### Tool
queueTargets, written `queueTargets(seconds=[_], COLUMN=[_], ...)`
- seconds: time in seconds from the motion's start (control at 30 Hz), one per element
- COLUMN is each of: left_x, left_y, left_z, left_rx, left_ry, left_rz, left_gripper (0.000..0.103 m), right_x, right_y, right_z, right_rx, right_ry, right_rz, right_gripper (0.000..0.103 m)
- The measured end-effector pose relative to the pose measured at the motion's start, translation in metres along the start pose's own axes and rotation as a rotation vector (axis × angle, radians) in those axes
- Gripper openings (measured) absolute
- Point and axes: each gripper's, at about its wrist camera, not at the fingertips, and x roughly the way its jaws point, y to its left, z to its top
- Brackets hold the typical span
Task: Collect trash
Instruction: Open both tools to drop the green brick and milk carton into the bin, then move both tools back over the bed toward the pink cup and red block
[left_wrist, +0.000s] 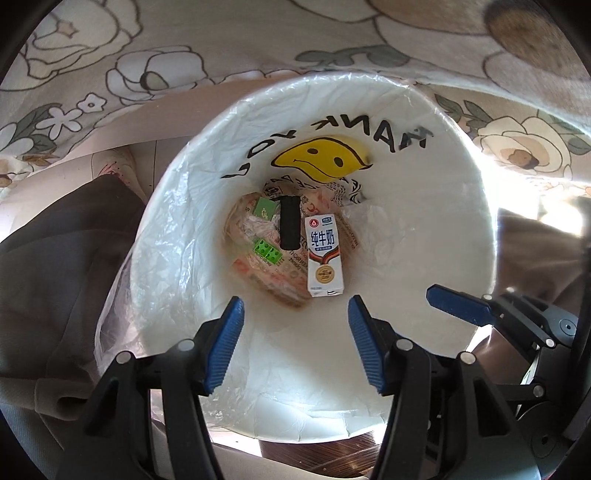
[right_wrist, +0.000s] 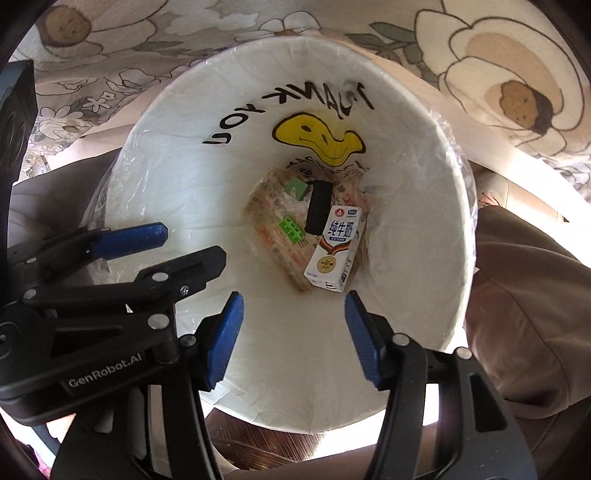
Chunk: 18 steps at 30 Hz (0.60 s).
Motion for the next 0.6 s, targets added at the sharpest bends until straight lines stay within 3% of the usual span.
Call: queueTargets(seconds=[0.6], left_x=[-0.021], left_y=[-0.009], left_z=[-0.019], left_rx=[0.032], left_ry=[-0.043], left_rz=[0.033], left_gripper=[0.061], right_x=[-0.007], right_y=[0.002], right_z=[-0.013], right_rx=[-0.032], right_ry=[-0.017], right_rz=[0.004], right_gripper=[0.058])
